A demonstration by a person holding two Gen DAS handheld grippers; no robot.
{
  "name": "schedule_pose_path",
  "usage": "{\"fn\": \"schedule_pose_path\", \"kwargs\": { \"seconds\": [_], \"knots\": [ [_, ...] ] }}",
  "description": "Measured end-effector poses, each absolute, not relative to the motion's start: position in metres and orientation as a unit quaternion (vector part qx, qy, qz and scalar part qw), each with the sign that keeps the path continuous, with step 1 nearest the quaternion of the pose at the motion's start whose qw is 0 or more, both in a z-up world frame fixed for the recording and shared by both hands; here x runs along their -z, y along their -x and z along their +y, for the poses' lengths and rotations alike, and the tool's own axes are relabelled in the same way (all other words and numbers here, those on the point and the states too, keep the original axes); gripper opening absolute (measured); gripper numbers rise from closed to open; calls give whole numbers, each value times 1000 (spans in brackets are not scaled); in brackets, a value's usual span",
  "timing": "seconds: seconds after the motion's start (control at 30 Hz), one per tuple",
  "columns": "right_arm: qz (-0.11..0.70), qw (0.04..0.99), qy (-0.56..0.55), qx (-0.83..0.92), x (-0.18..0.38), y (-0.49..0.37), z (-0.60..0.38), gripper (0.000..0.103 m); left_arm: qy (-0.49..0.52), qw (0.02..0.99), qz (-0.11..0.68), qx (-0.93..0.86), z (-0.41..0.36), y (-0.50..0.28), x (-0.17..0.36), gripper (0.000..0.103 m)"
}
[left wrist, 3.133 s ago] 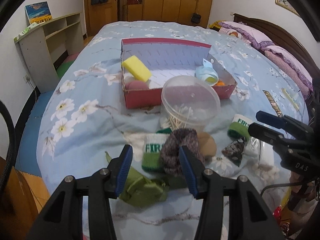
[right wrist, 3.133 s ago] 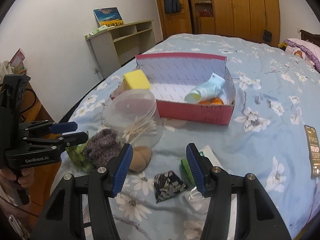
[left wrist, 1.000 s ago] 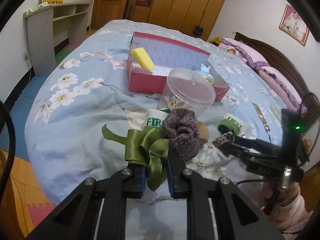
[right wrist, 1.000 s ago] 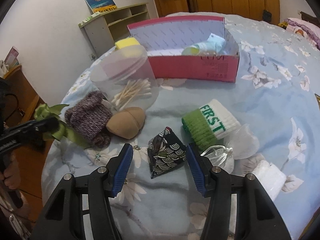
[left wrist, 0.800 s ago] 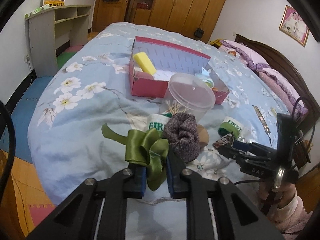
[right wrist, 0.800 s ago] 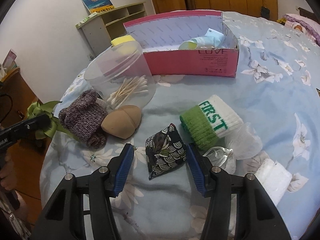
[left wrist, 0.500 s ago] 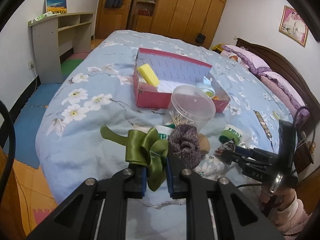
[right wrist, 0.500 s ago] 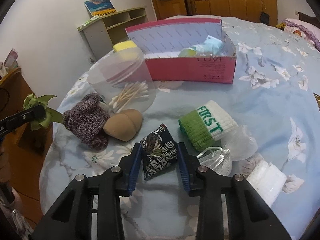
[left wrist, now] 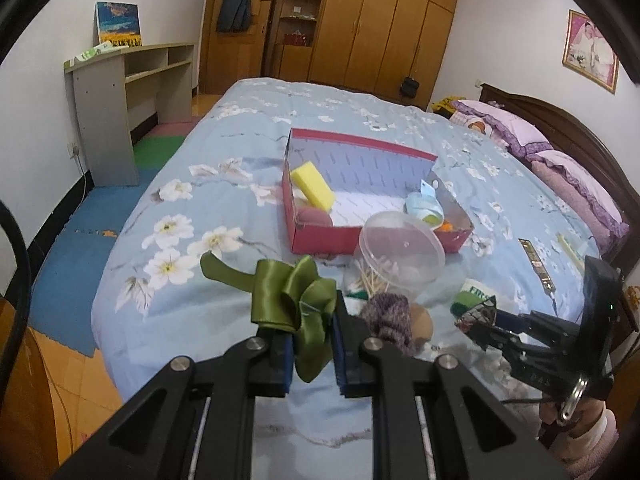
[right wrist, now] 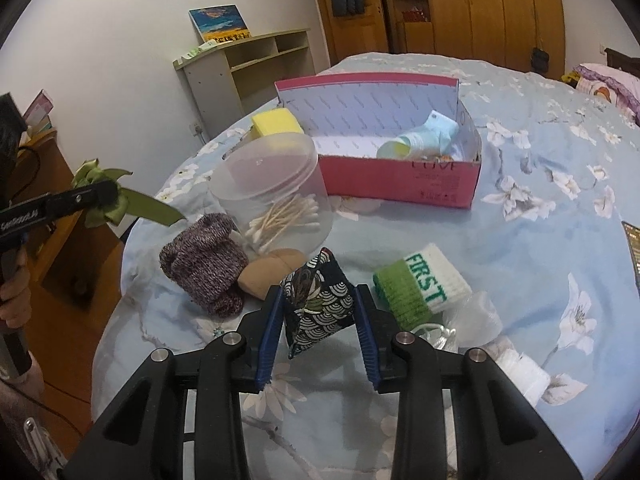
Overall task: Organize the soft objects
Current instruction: 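Carry the green ribbon and patterned pouch in both tools over the pink box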
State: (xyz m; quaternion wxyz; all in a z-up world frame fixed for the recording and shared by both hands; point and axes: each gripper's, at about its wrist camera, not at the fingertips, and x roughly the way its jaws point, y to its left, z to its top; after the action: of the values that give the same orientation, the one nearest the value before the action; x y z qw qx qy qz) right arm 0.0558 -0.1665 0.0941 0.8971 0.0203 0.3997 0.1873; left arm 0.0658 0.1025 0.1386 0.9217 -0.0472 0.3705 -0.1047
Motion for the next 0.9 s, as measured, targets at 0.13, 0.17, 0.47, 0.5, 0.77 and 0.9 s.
{"fn": "schedule_pose_path", "kwargs": {
  "seconds": [0.13,0.17,0.47,0.5,0.77,0.9],
  "knots": [
    [394,900,-16,-188,-100,-59,-168,36,44,924,365,108,99,-79,-147,16],
    [392,901,-16,-187,-103,-60,-168,36,43,924,363,108,98,-81,-149,16],
    [376,908,-7,-184,-118,-70,-172,36,34,928,352,121,80,-109,-162,16],
    [374,909,-7,-183,-120,-72,-172,36,33,927,352,123,78,-112,-163,16],
    [366,914,-8,-177,-125,-83,-177,36,30,924,356,136,60,-142,-164,16],
    [366,914,-12,-176,-125,-86,-179,36,34,922,362,137,51,-157,-163,16]
  ]
}}
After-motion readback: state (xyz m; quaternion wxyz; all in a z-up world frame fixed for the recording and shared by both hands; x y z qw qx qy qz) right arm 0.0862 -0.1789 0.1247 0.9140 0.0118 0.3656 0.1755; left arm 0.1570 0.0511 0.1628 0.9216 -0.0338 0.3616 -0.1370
